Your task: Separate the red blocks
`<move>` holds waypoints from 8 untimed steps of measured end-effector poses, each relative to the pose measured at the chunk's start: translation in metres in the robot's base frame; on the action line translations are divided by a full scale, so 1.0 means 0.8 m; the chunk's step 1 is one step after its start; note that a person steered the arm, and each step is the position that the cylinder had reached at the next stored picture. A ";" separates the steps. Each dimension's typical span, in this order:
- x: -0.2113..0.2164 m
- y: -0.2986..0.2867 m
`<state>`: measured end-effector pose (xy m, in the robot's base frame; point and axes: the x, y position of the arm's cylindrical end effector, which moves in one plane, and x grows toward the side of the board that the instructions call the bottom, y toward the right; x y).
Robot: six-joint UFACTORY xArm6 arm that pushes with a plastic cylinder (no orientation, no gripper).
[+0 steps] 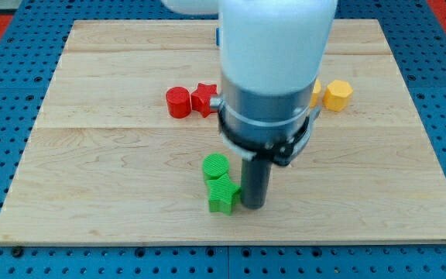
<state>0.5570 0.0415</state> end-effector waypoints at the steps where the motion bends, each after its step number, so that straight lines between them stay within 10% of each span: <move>1: -0.057 0.018; 6: -0.299 -0.173; 8: -0.203 -0.123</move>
<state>0.3945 -0.0570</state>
